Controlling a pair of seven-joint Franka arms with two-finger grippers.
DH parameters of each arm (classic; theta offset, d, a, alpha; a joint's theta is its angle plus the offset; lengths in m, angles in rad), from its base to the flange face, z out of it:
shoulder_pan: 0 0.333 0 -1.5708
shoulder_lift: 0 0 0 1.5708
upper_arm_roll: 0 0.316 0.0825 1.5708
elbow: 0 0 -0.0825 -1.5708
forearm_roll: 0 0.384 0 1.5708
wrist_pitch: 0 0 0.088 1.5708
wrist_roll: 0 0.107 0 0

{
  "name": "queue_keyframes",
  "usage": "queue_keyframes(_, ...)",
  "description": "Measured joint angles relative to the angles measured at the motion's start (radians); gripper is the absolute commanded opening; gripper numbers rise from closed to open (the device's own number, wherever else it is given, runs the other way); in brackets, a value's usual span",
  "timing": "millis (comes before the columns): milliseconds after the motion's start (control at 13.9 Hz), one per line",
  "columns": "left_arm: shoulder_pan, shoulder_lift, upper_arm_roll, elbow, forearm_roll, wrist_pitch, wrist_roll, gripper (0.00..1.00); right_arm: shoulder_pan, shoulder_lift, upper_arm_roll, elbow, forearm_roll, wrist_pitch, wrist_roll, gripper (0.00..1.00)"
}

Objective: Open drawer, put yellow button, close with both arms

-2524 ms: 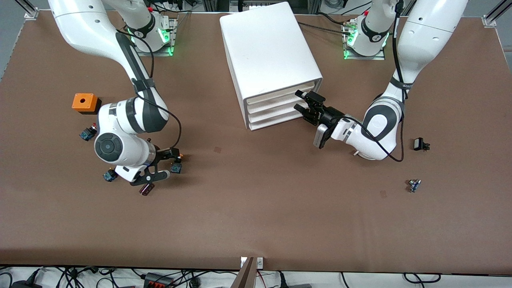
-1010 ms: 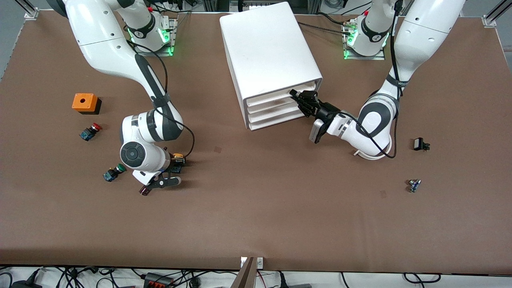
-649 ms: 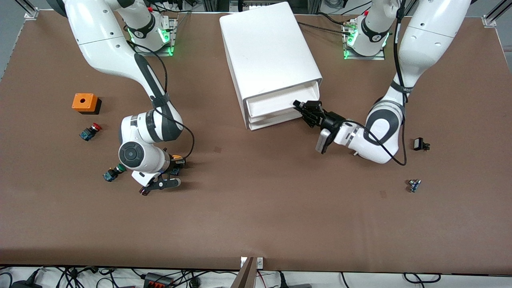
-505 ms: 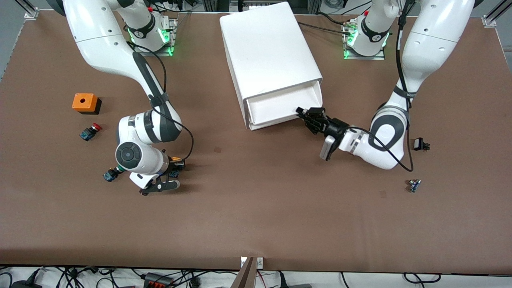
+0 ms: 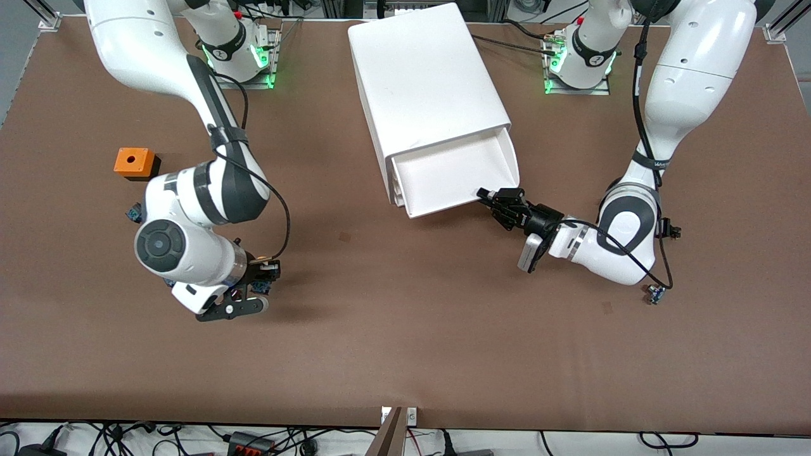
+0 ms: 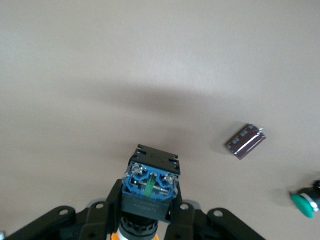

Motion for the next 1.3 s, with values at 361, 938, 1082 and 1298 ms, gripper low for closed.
queue_keyframes(361,0.023,0.001,0.001,0.016,0.002,0.003,-0.066,1.0,0.012,-0.031,0.008,0.147,0.001,-0.137,0.0,0.0)
queue_keyframes(938,0.036,-0.133,0.004,0.205,0.465,0.001,-0.714,1.0,0.255,-0.073,0.016,0.211,0.001,-0.147,0.058,0.0)
queue_keyframes(1082,0.028,-0.136,0.002,0.255,0.623,0.001,-0.831,1.0,0.335,-0.075,0.016,0.222,-0.004,-0.146,0.125,0.0)
queue_keyframes(1298,0.01,-0.139,-0.002,0.314,0.887,0.006,-0.916,1.0,0.422,-0.072,0.015,0.222,-0.015,-0.144,0.247,0.0)
